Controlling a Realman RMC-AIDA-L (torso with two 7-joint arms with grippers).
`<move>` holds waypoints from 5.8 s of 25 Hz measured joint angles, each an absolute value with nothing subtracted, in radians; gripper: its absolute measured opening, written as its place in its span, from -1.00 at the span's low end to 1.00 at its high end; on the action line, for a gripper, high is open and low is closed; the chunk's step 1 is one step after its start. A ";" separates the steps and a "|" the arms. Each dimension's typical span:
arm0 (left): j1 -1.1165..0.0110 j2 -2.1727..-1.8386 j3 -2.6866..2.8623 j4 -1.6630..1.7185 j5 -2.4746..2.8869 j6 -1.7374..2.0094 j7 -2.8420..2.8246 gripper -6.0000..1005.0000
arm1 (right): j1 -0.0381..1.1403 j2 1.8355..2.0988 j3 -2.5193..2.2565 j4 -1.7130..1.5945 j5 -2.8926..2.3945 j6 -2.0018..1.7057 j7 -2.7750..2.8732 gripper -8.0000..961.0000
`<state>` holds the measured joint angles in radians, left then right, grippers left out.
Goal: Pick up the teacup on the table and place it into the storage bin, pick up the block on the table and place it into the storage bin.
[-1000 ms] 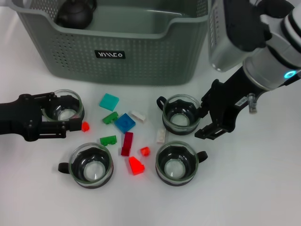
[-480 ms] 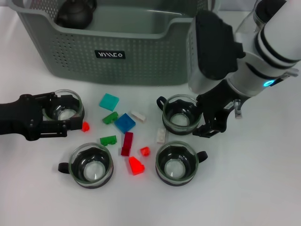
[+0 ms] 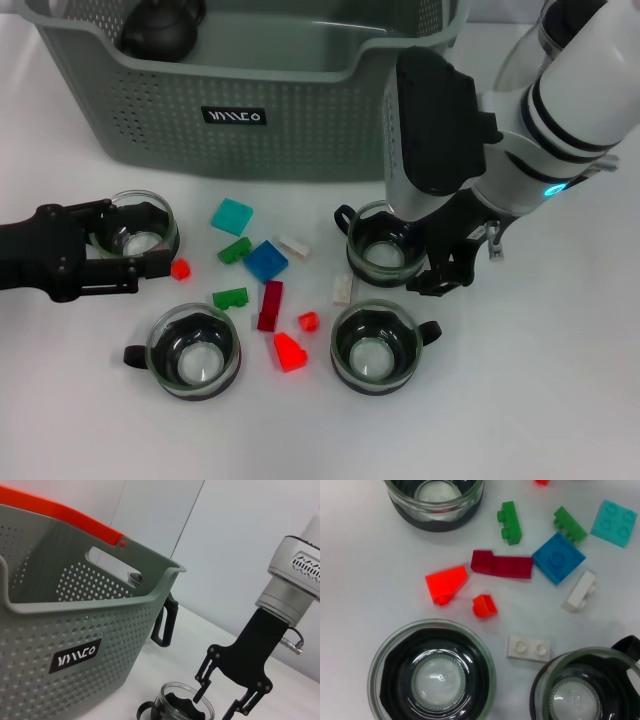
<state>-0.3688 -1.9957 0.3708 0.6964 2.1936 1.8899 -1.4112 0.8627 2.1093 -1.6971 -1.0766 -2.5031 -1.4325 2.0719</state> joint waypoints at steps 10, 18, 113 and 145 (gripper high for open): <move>-0.365 -1.996 0.371 0.696 2.195 1.890 -1.411 0.69 | 0.864 2.112 -1.769 -1.064 -2.499 -1.380 2.084 0.05; -0.361 -1.996 0.371 0.696 2.195 1.884 -1.410 0.69 | 0.861 2.112 -1.799 -1.050 -2.499 -1.356 2.099 -0.07; -0.376 -2.017 0.339 0.669 2.195 1.862 -1.399 0.69 | 1.343 2.102 -1.217 -0.288 -2.322 -0.641 2.310 -0.87; -0.376 -2.020 0.331 0.669 2.192 1.853 -1.397 0.69 | 0.822 2.033 -1.000 -0.856 -1.483 -1.382 1.780 0.62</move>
